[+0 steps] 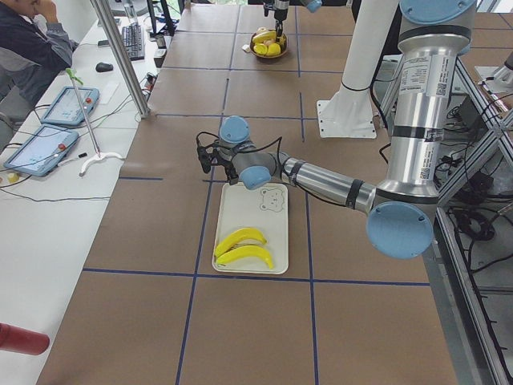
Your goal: Transfer all bananas from basket to plate
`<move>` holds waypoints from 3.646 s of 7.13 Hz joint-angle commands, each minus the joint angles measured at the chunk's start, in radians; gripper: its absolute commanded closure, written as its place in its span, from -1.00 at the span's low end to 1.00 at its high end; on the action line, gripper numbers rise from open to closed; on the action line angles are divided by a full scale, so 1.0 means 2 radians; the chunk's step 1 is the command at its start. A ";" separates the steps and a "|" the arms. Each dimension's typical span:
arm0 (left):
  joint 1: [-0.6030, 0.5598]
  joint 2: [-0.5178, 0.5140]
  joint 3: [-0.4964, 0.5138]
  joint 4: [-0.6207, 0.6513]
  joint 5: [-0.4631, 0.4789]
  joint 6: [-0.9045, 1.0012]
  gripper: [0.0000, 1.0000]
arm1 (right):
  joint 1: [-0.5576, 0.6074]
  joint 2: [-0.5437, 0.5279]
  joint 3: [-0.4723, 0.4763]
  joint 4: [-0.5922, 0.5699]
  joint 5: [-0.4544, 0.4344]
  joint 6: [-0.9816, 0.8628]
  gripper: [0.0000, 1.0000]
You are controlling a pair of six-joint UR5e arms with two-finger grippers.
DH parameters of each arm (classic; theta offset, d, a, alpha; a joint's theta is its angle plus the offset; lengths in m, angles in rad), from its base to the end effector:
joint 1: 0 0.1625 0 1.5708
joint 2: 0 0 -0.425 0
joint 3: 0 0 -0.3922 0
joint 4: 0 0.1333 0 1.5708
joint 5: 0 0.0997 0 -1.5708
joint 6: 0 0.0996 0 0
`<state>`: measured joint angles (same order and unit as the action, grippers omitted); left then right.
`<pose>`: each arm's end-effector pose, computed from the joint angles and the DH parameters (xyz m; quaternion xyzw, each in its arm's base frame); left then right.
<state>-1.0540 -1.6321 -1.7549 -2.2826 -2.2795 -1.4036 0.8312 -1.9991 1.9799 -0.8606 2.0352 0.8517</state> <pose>0.2002 -0.4909 0.4534 -0.0047 0.5305 -0.2128 0.8205 -0.1698 -0.3177 0.5617 0.0760 -0.3869 -0.0265 0.9186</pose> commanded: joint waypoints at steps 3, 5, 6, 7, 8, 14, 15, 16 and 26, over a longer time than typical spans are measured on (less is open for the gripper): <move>0.002 -0.001 -0.004 -0.001 -0.002 0.001 -1.00 | 0.083 -0.001 0.039 0.000 0.064 -0.003 0.80; 0.022 -0.027 -0.004 -0.004 0.000 -0.002 -1.00 | 0.110 0.028 0.049 0.001 0.104 -0.002 0.80; 0.026 -0.049 -0.005 -0.008 -0.001 -0.003 -1.00 | 0.109 0.052 0.046 0.003 0.108 0.003 0.79; 0.033 -0.068 -0.005 -0.020 -0.002 -0.004 -1.00 | 0.108 0.075 0.044 0.006 0.107 0.004 0.79; 0.041 -0.093 -0.004 -0.025 -0.002 -0.005 -1.00 | 0.103 0.109 0.033 0.007 0.105 0.017 0.78; 0.080 -0.169 -0.003 -0.028 -0.005 -0.054 -1.00 | -0.037 0.309 0.008 0.008 0.021 0.228 0.78; 0.080 -0.186 0.005 -0.029 -0.004 -0.072 -1.00 | -0.069 0.334 0.007 0.008 -0.015 0.249 0.78; 0.083 -0.202 0.009 -0.029 -0.002 -0.102 -1.00 | -0.109 0.354 0.005 0.008 -0.068 0.259 0.78; 0.178 -0.296 0.035 -0.023 0.116 -0.202 -1.00 | -0.209 0.450 -0.032 0.008 -0.205 0.294 0.77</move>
<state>-0.7161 -2.2176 -1.6868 -2.3298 -2.0642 -1.8057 0.4154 -1.0992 1.9156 -0.8437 1.6282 1.4404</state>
